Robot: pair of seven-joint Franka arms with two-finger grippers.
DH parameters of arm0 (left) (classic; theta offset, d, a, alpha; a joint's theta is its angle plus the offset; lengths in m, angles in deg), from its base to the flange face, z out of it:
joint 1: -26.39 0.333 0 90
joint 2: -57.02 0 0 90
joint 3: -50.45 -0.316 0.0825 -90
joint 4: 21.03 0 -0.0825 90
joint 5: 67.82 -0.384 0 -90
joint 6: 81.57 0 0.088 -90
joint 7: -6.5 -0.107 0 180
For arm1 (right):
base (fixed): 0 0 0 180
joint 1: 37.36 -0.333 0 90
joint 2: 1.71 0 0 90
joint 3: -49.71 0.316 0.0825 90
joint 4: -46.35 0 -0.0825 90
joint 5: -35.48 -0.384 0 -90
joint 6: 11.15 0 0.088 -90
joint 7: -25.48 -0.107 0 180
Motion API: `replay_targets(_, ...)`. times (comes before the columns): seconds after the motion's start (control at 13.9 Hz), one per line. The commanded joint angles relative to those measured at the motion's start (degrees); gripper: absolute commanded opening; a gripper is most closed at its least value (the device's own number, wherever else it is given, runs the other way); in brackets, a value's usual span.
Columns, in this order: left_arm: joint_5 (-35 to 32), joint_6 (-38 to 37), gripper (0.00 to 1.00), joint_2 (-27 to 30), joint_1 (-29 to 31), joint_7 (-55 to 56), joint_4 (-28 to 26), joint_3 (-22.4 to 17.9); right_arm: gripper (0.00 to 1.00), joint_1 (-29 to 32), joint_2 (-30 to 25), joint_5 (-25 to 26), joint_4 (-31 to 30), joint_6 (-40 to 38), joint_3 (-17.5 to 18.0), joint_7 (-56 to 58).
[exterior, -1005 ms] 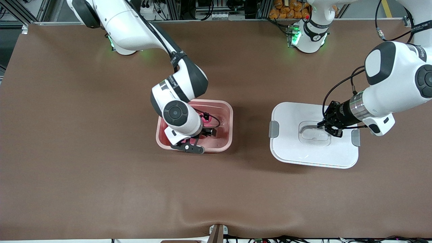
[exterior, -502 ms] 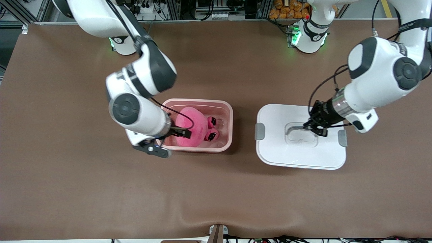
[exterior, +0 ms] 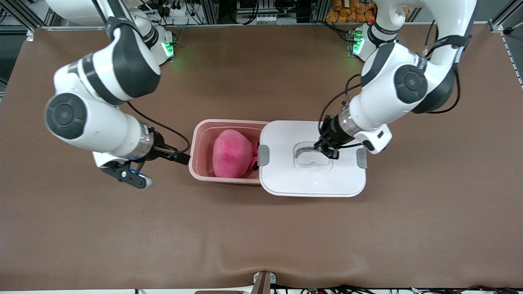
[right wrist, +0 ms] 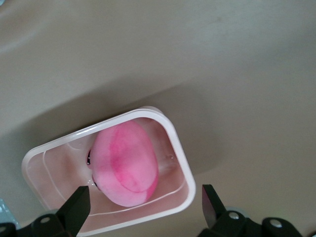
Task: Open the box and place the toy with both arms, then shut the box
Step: 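Carry the lid over the box with the left gripper while the right gripper withdraws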
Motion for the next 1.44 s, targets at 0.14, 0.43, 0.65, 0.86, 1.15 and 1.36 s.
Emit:
replay_targets(0.14, -0.2, -1.0, 0.00, -5.5, -6.5, 8.8, 8.2, -0.5, 1.00, 2.3, -4.5, 2.4, -1.2, -3.6, -0.4, -0.1)
replay_targets(0.43, -6.4, 0.5, 0.00, -11.0, -15.0, 13.5, 13.3, -1.6, 1.00, 6.0, -7.2, 3.8, -1.2, -7.8, -0.3, 5.7)
replay_targets(0.65, -10.8, 2.9, 0.00, -12.6, -21.0, 13.3, 14.3, -3.3, 1.00, 8.6, -9.3, 3.3, -1.3, -8.3, -0.2, 8.9)
replay_targets(0.86, -12.2, 6.4, 0.00, -13.5, -23.6, 12.9, 14.3, -3.9, 1.00, 9.2, -9.7, 4.0, -1.3, -11.6, -0.4, 13.9)
replay_targets(1.15, -16.2, 9.6, 0.00, -15.9, -26.7, 13.4, 14.3, -4.1, 1.00, 11.0, -11.6, 3.8, -1.3, -12.5, -0.5, 17.5)
replay_targets(1.36, -16.1, 9.6, 0.00, -16.7, -26.8, 13.9, 14.3, -4.1, 1.00, 12.7, -13.0, 4.1, -1.5, -14.3, -0.4, 21.4)
